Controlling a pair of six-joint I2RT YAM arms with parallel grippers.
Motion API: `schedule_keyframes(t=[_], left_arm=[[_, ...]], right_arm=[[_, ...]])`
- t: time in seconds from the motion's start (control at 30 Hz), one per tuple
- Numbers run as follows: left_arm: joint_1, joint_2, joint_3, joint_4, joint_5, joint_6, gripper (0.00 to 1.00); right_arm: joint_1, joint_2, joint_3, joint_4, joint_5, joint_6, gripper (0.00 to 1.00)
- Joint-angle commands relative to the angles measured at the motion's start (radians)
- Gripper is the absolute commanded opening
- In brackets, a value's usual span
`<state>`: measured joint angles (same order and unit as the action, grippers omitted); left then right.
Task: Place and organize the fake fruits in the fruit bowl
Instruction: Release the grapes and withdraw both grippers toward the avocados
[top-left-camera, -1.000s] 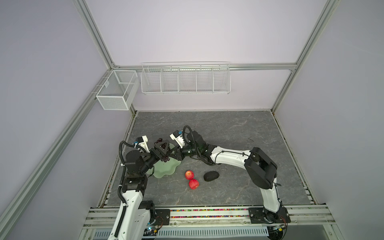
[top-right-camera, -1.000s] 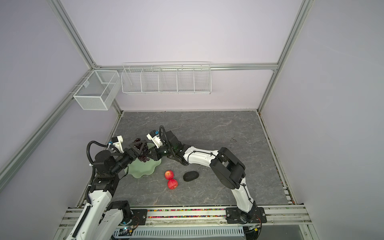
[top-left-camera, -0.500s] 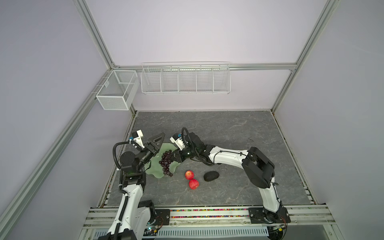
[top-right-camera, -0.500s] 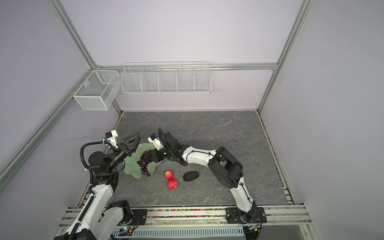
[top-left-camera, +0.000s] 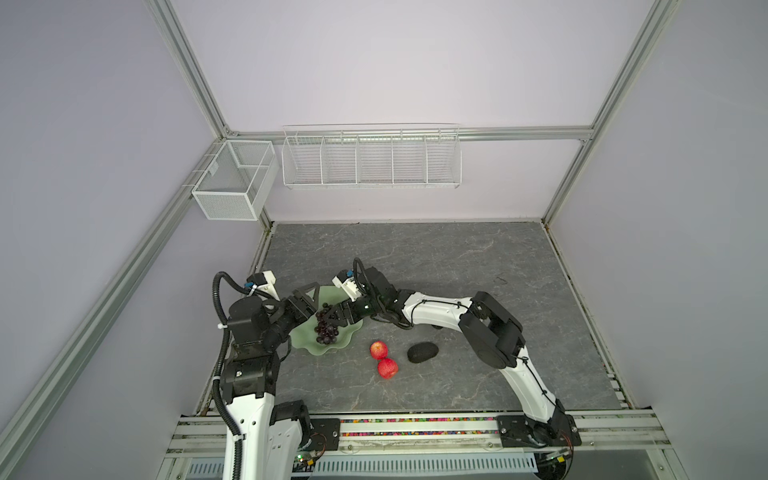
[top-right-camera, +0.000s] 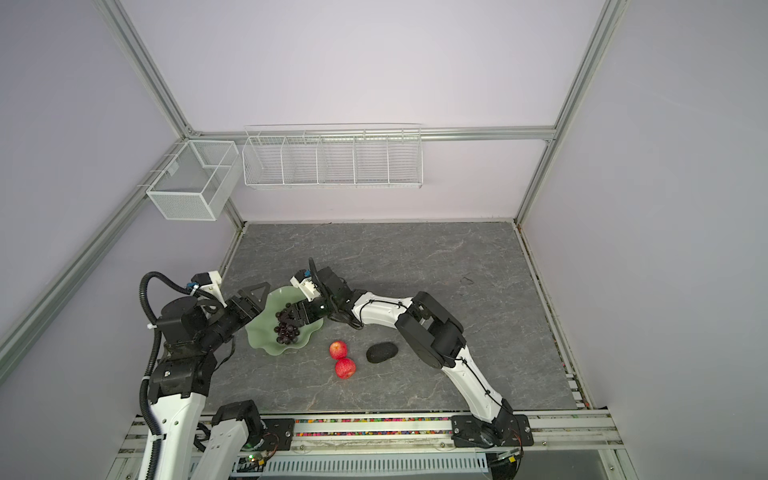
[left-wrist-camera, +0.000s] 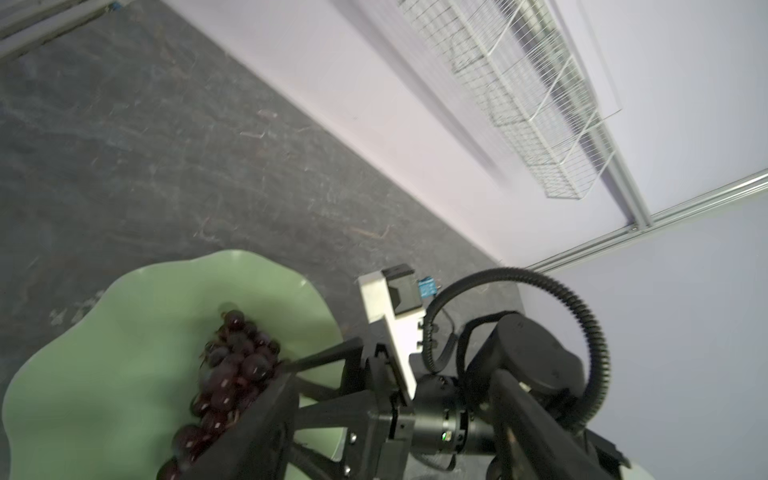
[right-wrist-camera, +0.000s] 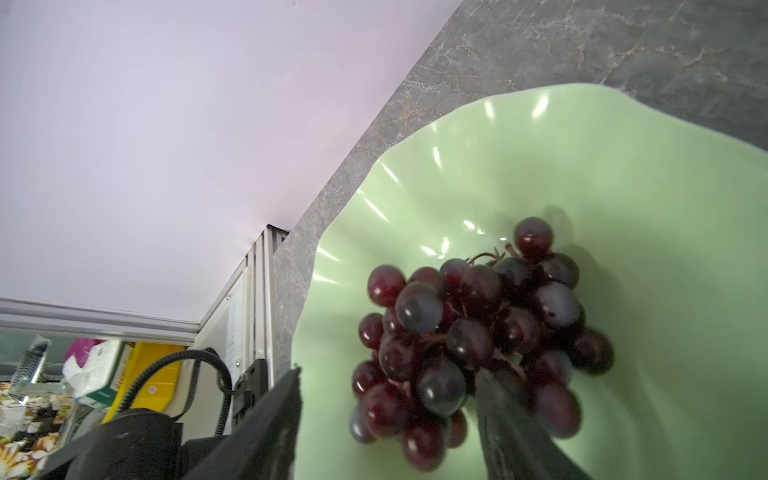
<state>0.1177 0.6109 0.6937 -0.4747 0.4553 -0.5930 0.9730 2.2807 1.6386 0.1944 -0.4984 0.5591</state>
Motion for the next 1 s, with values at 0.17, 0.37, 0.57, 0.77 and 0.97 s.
schedule_keyframes(t=[0.17,0.37,0.57,0.77,0.97], left_arm=[[0.005,0.014,0.028,-0.117,0.001,0.134,0.73],[-0.013,0.055,0.073,-0.185,-0.015,0.15,0.72],[-0.326,0.211,0.114,-0.165,-0.179,0.141,0.71],[-0.755,0.494,0.264,-0.157,-0.353,0.189,0.7],[-0.909,0.682,0.292,-0.139,-0.248,0.407,0.79]], right_arm=[[0.008,-0.124,-0.002,-0.097,0.087,-0.078,0.96],[-0.02,-0.36,-0.141,-0.18,0.238,-0.131,0.91],[-0.091,-0.617,-0.416,-0.254,0.358,-0.11,0.88],[-0.118,-0.999,-0.82,-0.421,0.527,-0.043,0.88],[-0.103,-1.447,-1.116,-0.623,0.561,0.12,0.88]])
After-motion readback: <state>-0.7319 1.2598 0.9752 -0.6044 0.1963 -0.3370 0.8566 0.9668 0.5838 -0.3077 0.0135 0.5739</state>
